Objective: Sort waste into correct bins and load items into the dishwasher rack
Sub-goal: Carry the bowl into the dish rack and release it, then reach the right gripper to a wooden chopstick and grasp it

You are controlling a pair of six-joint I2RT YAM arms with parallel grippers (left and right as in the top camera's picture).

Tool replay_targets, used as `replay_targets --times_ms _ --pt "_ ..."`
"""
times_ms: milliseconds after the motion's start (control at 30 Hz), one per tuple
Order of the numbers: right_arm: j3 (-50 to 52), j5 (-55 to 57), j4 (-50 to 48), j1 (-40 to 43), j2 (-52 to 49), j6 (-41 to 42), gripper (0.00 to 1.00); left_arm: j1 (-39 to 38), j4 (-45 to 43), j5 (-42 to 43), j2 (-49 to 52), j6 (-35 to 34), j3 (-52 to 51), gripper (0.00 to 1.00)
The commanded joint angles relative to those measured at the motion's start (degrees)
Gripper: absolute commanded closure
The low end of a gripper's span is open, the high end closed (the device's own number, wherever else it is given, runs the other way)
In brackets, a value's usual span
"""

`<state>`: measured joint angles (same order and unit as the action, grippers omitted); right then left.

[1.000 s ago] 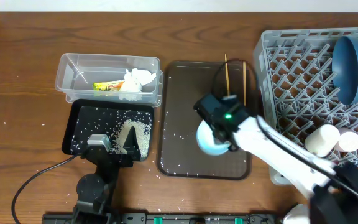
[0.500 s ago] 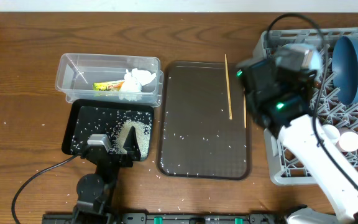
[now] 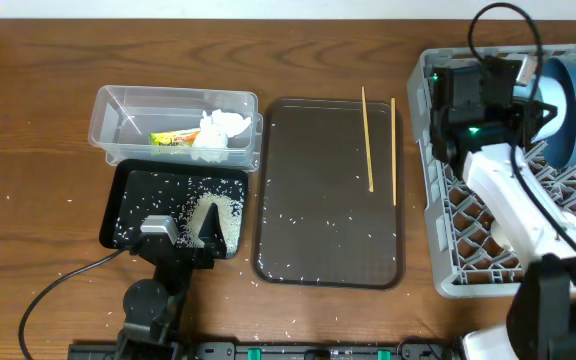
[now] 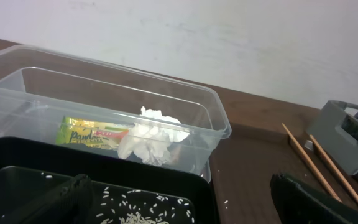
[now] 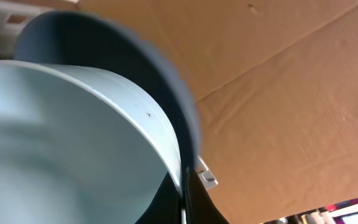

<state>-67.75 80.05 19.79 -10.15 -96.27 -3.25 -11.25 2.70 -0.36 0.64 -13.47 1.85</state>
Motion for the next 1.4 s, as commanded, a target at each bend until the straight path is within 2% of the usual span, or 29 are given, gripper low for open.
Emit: replay_targets --times_ms 0,233,367,400,433,467,533,567,900,1033,1100,1200,1267,1333,1367 --pt "-0.39 2.05 -1.95 0.13 -3.54 -3.52 0.99 0.31 1.31 -0.66 -0.31 0.11 -1.62 0.06" --pt "-0.39 3.78 -13.84 0.52 -11.52 -16.74 0.99 0.31 1.31 -0.66 -0.31 0.11 -1.62 0.06" --pt "-0.39 4.17 -15.26 0.66 -13.62 -18.27 0.99 0.31 1.31 -0.66 -0.31 0.11 -1.62 0.06" --pt "-0.39 4.04 -15.28 0.42 -13.75 -18.18 0.95 0.31 1.31 -0.66 -0.31 0.11 -1.62 0.06" --pt "-0.39 3.72 -15.32 -0.04 -13.73 -17.99 0.85 0.31 1.31 -0.66 -0.31 0.11 -1.62 0.06" --pt "-0.39 3.69 -15.45 -0.55 -13.57 -17.99 0.68 0.31 1.31 -0.66 -0.31 0.11 -1.62 0.07" --pt "-0.39 1.92 -15.96 -1.97 -13.14 -17.57 0.18 0.31 1.31 -0.66 -0.31 0.11 -1.62 0.06" --pt "-0.39 0.90 -15.63 -2.69 -12.83 -17.62 0.11 0.31 1.31 -0.66 -0.31 0.11 -1.62 0.06" --pt "-0.42 -11.85 -8.44 -10.10 -5.25 -16.41 0.04 0.31 1.31 -0.66 -0.31 0.11 -1.62 0.06" --pt "-0.46 -23.04 1.16 -12.81 0.81 -8.85 0.01 0.31 1.31 -0.66 -0.31 0.11 -1.62 0.06" --pt "-0.50 -32.50 6.91 -13.49 3.72 -3.17 0.01 0.31 1.31 -0.66 -0.31 0.11 -1.62 0.06" --pt "-0.50 -54.25 14.29 -13.44 7.32 8.28 0.10 0.31 1.31 -0.66 -0.31 0.11 -1.62 0.06" --pt "-0.48 -71.91 16.65 -13.29 7.96 15.80 0.25 0.31 1.31 -0.66 -0.31 0.11 -1.62 0.06" --pt "-0.04 -83.23 16.39 -13.42 7.30 21.40 0.39 0.31 1.31 -0.66 -0.31 0.11 -1.62 0.06" --pt "0.13 -85.11 16.15 -13.60 6.80 23.69 0.40 0.31 1.31 -0.66 -0.31 0.11 -1.62 0.06"
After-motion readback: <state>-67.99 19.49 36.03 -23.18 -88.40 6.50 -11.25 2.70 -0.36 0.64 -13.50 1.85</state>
